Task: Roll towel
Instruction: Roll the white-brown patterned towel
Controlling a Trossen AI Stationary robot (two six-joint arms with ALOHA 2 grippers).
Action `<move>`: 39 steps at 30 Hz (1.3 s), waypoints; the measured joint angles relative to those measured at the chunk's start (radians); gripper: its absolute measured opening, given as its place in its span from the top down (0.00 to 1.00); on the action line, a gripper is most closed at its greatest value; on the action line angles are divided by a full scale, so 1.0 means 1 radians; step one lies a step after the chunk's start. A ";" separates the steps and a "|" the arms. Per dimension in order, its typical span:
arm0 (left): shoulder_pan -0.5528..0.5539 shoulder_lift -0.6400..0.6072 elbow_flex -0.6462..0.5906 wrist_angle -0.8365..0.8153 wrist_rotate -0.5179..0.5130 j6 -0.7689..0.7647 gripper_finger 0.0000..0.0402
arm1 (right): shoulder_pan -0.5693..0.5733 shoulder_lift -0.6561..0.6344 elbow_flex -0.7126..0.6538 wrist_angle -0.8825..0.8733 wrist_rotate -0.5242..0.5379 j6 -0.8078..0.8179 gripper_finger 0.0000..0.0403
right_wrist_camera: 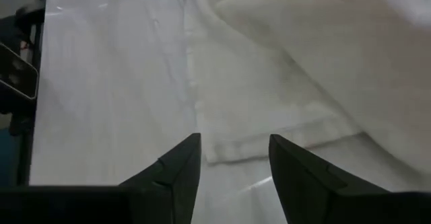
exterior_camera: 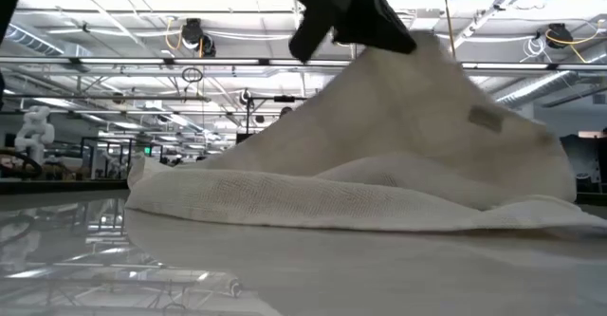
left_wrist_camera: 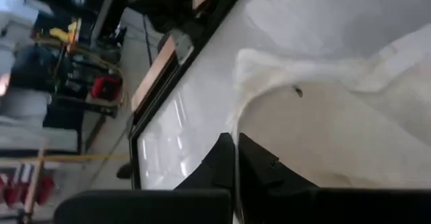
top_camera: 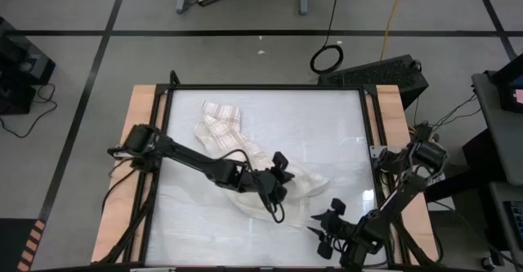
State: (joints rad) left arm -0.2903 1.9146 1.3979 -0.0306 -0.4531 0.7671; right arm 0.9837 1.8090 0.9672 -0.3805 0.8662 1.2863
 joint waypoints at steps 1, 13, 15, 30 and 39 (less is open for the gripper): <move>-0.004 -0.017 0.000 -0.034 -0.002 -0.023 0.99 | -0.005 0.016 0.000 0.019 0.003 -0.013 0.61; -0.068 -0.033 -0.001 -0.134 -0.167 -0.229 0.99 | -0.086 0.123 0.001 0.119 -0.113 -0.040 0.94; -0.066 -0.034 -0.001 -0.123 -0.295 -0.204 0.99 | -0.088 0.124 0.003 0.150 -0.140 -0.057 0.98; -0.044 -0.223 0.000 -0.033 -0.527 -0.110 0.99 | -0.077 0.003 0.002 0.072 -0.169 -0.121 0.92; -0.047 -0.196 -0.001 -0.167 -0.343 -0.395 0.99 | -0.037 -0.053 -0.005 0.005 0.040 -0.132 0.92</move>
State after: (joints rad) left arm -0.3368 1.7185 1.3965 -0.1978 -0.7956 0.3720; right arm 0.9462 1.7561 0.9622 -0.3759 0.9058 1.1545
